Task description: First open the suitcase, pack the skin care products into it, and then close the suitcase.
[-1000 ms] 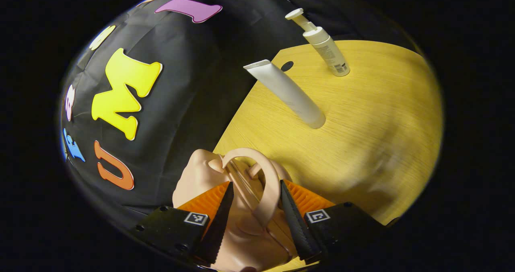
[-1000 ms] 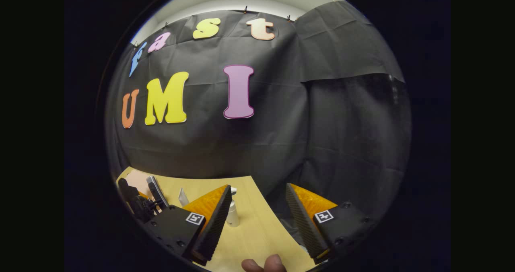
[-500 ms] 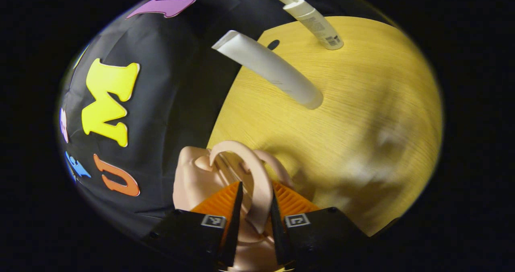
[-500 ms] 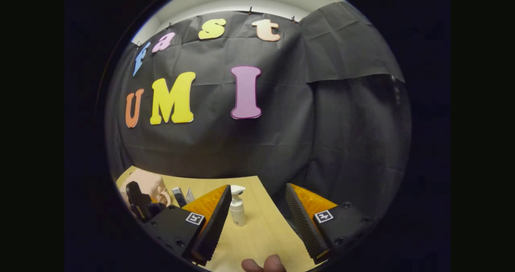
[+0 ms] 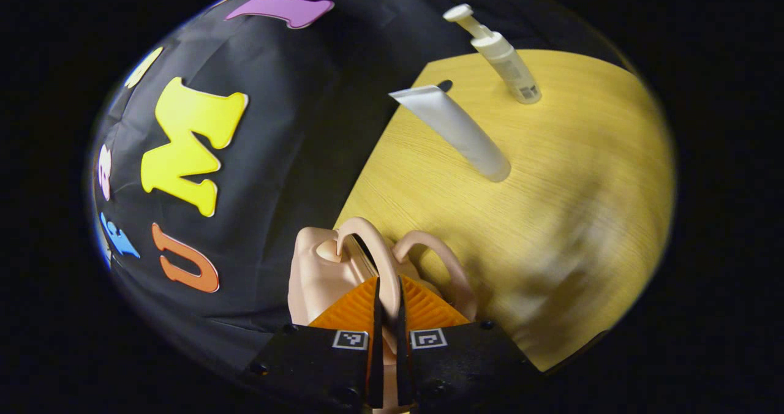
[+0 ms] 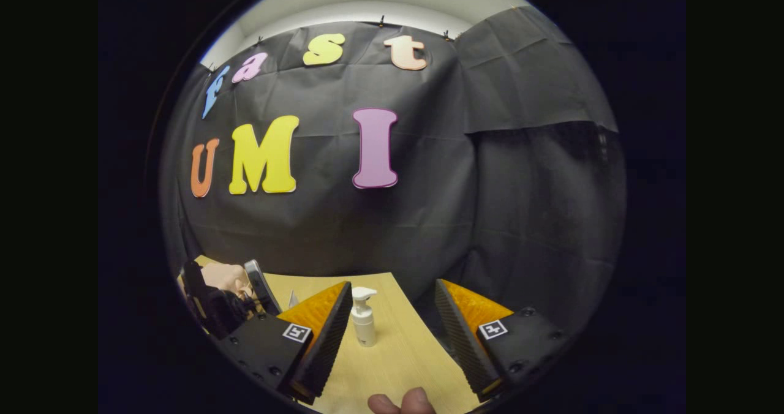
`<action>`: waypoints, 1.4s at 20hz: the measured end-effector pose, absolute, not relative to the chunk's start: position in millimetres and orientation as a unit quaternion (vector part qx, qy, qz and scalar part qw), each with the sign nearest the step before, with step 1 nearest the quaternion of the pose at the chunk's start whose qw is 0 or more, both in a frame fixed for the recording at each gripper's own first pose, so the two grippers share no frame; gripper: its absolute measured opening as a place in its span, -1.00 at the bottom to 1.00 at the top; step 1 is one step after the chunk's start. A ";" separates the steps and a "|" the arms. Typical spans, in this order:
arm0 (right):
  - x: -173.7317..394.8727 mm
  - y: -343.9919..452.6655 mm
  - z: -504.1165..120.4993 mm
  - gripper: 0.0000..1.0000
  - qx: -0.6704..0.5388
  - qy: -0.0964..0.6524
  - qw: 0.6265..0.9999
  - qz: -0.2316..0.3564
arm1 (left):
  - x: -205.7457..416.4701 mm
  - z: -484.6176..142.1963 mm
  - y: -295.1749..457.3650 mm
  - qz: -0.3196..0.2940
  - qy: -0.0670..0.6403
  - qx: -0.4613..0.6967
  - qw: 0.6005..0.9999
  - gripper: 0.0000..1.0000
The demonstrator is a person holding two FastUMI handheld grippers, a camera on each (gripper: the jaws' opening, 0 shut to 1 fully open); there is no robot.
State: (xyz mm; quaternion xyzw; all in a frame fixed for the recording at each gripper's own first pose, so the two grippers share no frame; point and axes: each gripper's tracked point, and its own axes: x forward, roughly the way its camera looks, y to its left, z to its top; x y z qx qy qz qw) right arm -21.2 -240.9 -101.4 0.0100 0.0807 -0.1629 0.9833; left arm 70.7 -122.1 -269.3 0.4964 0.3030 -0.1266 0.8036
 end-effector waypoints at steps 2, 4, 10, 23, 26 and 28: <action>-16.3 -233.1 -91.6 0.60 0.001 0.071 0.985 -0.159 | 71.9 -241.3 -115.0 -0.117 0.285 0.463 0.831 -0.80; -7.4 -220.5 -84.8 0.60 -0.003 0.068 0.987 -0.148 | 72.6 -207.7 -101.6 -0.105 0.263 0.424 0.860 -0.84; 11.9 -156.0 -59.6 0.60 -0.023 0.049 0.993 -0.104 | 79.3 -111.0 -11.9 -0.054 0.185 0.295 0.936 -0.87; 4.5 -26.0 -35.5 0.58 -0.080 0.037 0.996 -0.033 | 96.3 -123.0 272.9 0.058 0.131 0.142 0.979 -0.87; -1.9 -1.0 -44.2 0.55 -0.098 0.048 0.994 -0.018 | 96.4 -181.6 329.2 0.088 0.175 0.075 0.978 -0.87; -5.5 10.0 -47.6 0.59 -0.118 0.052 0.992 -0.011 | 104.3 -224.2 353.4 0.100 0.221 0.038 0.969 -0.87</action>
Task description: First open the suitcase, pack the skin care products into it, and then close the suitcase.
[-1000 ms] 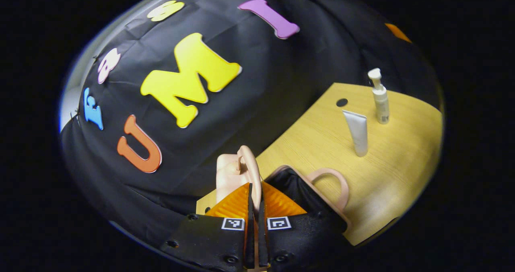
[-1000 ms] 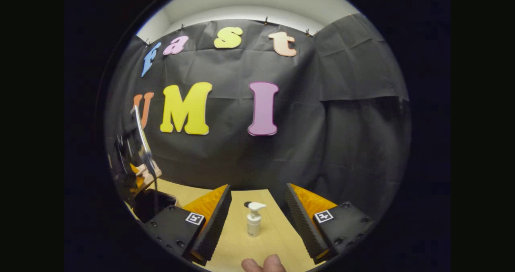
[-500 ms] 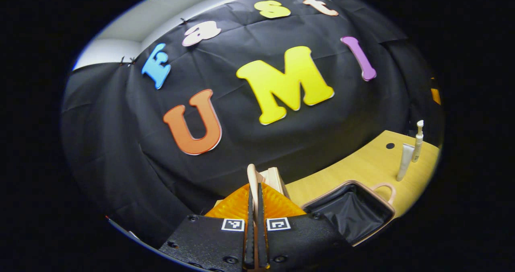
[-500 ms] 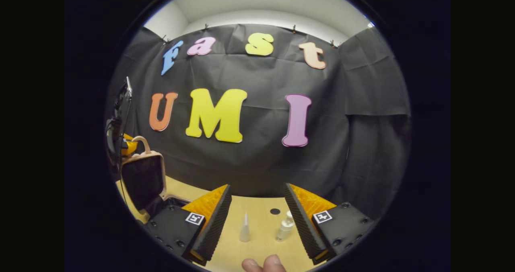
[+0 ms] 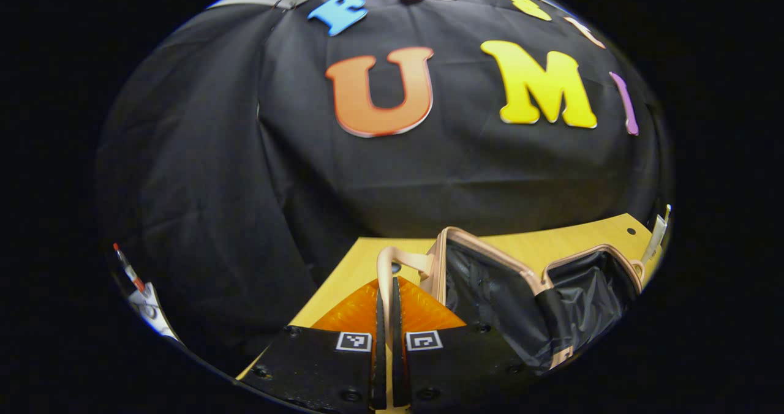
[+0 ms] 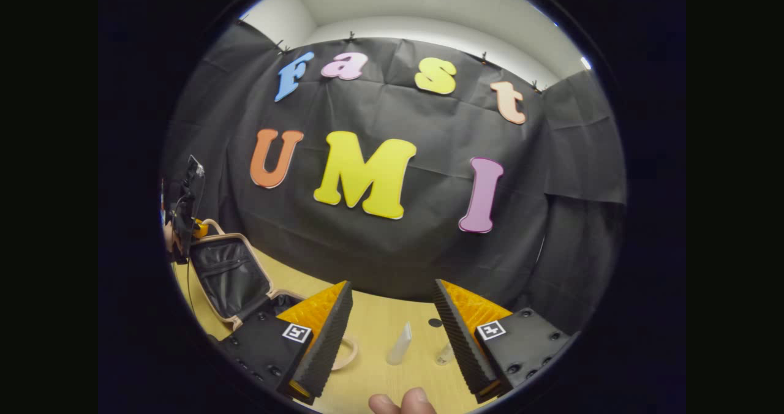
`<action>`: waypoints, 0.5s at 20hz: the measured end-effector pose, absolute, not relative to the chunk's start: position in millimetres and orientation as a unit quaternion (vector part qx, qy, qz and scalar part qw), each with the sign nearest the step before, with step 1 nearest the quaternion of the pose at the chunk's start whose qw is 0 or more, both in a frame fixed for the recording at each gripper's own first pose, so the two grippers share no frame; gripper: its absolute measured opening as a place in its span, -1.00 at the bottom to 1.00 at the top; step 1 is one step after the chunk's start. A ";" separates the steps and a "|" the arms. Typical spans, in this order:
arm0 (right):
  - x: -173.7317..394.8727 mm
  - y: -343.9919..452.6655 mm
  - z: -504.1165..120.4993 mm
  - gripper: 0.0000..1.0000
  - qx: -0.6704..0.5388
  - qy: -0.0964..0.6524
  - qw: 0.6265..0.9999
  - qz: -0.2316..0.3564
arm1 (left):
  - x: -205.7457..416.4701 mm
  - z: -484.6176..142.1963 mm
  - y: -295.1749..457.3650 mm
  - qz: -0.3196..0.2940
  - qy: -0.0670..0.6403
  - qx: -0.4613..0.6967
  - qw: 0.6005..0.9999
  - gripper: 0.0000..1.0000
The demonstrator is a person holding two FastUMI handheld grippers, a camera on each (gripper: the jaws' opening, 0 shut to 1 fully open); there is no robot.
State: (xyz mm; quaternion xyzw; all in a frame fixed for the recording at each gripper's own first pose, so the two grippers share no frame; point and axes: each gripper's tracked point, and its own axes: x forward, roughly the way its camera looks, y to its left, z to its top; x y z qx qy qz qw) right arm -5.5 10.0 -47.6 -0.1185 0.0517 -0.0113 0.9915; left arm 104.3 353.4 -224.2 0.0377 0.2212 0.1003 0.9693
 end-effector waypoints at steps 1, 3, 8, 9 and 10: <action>-6.1 15.1 -48.7 0.53 -0.124 0.054 0.991 -0.010 | 99.3 -245.9 361.7 0.104 0.241 0.017 0.965 -0.86; -6.4 23.8 -51.9 0.58 -0.131 0.059 0.990 -0.008 | 106.4 -277.3 369.0 0.113 0.283 -0.019 0.952 -0.82; -5.3 41.0 -56.1 0.58 -0.139 0.067 0.988 0.001 | 110.3 -328.3 364.7 0.116 0.335 -0.058 0.933 -0.80; -5.9 42.8 -55.4 0.58 -0.140 0.065 0.988 0.004 | 108.7 -331.9 367.4 0.123 0.341 -0.049 0.931 -0.57; -5.4 45.0 -55.8 0.58 -0.139 0.064 0.988 0.009 | 108.2 -330.8 368.3 0.126 0.342 -0.038 0.931 -0.48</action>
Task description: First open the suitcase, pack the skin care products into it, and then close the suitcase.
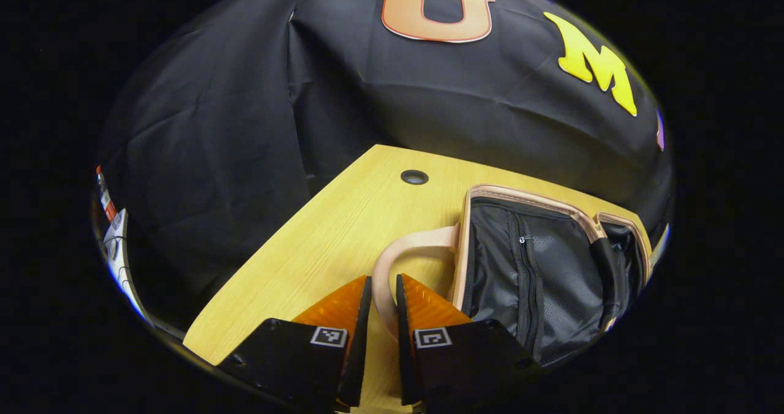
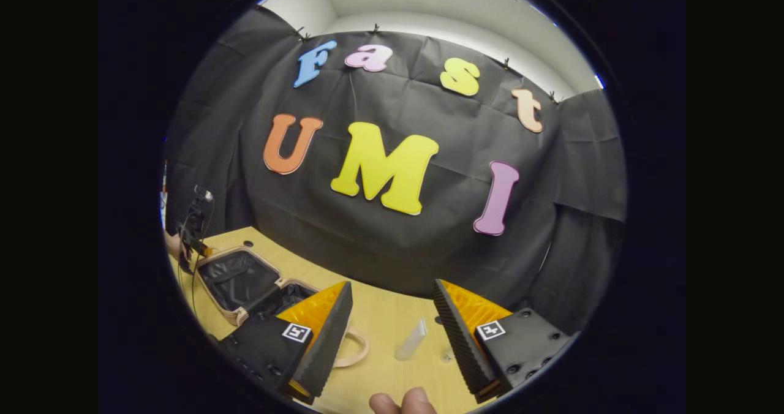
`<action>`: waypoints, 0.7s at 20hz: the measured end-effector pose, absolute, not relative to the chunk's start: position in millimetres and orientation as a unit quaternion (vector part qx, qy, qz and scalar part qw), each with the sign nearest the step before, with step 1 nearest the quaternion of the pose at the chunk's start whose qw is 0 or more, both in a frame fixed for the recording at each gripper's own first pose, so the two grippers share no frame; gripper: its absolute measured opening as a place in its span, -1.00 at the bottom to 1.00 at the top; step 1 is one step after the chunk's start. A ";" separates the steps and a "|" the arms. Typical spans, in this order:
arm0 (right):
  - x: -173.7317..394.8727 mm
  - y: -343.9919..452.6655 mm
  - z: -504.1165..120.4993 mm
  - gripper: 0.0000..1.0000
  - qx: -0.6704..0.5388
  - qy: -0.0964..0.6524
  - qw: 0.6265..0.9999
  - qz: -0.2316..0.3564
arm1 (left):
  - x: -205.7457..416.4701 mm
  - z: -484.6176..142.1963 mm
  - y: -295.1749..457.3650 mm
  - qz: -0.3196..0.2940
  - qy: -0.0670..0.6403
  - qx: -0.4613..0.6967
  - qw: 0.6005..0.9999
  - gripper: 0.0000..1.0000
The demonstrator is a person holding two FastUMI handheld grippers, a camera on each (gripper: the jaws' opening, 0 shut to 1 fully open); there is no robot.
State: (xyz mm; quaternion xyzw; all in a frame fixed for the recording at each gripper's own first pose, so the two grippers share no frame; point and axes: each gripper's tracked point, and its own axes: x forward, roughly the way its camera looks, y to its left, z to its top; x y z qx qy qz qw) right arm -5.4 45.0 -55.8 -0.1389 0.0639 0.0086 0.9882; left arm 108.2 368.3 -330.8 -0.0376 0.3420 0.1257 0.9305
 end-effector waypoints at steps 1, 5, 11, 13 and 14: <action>-4.8 45.1 -55.2 0.58 -0.136 0.063 0.989 0.011 | 110.2 -325.4 368.9 0.124 0.335 -0.022 0.934 -0.72; -2.4 35.2 -54.0 0.58 -0.119 0.061 0.991 0.011 | 110.6 -274.6 350.8 0.107 0.291 -0.003 0.951 0.66; -0.7 -26.2 -60.4 0.58 -0.091 0.068 0.993 -0.015 | 100.2 -151.1 205.8 0.064 0.184 0.022 0.981 0.99; -0.3 -51.9 -64.3 0.58 -0.069 0.072 0.995 -0.029 | 94.6 -121.5 138.4 0.036 0.162 0.026 0.986 0.99; 0.5 -63.8 -65.1 0.59 -0.060 0.073 0.995 -0.034 | 91.7 -107.4 105.4 0.018 0.147 0.027 0.989 0.99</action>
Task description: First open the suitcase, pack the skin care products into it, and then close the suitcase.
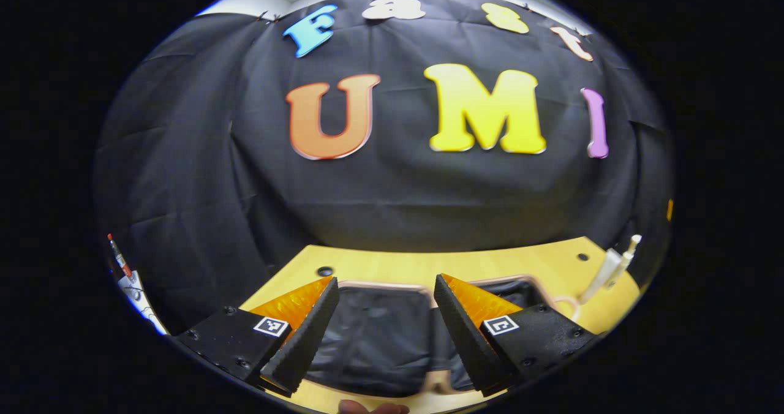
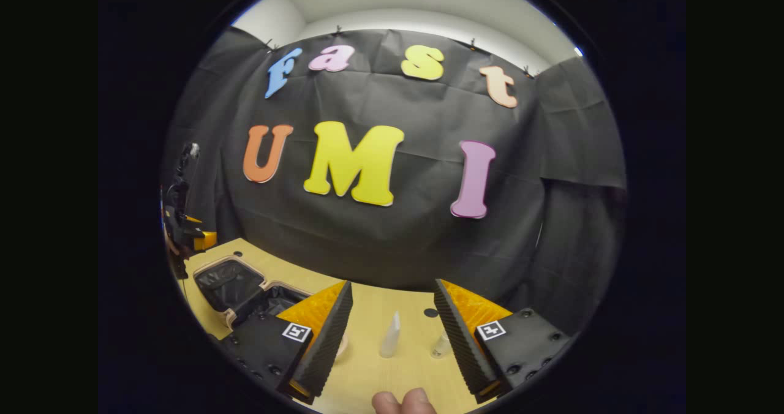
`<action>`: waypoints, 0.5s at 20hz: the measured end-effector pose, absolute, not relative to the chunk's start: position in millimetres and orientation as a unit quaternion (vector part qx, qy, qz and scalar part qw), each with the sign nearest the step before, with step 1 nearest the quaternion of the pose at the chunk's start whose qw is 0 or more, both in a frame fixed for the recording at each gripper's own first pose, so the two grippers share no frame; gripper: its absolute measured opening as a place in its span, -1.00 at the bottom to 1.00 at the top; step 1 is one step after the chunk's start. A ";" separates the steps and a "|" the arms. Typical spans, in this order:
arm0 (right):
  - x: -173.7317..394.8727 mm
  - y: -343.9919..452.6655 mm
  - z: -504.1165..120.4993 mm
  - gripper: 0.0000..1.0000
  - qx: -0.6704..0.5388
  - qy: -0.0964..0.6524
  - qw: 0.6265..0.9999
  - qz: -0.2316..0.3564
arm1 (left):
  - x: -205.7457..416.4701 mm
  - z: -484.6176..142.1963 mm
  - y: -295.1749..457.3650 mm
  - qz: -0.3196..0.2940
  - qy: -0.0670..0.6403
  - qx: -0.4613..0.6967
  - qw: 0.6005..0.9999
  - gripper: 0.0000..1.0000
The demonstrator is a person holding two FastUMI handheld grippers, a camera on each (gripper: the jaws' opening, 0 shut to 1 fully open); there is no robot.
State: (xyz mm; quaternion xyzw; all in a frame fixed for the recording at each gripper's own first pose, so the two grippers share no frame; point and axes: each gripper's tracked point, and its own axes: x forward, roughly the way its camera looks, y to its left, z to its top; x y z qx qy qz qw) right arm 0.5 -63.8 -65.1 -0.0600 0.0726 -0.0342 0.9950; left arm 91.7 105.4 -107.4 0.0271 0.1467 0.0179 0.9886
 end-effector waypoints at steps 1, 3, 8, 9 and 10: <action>-1.8 -76.7 -66.5 0.58 -0.053 0.073 0.995 -0.042 | 86.7 -98.6 72.0 0.007 0.141 0.026 0.990 0.99; -4.6 -104.7 -69.8 0.58 -0.043 0.076 0.995 -0.056 | 77.9 -95.8 2.0 -0.033 0.141 0.017 0.989 0.99; -19.6 -183.6 -82.1 0.59 -0.041 0.093 0.990 -0.095 | 58.5 -122.4 -156.0 -0.141 0.155 0.025 0.978 1.00; -23.6 -198.2 -84.6 0.59 -0.044 0.097 0.989 -0.102 | 56.5 -130.5 -178.2 -0.157 0.159 0.027 0.974 0.99; -27.3 -212.2 -85.5 0.59 -0.048 0.099 0.988 -0.109 | 54.3 -139.4 -199.0 -0.169 0.165 0.028 0.971 1.00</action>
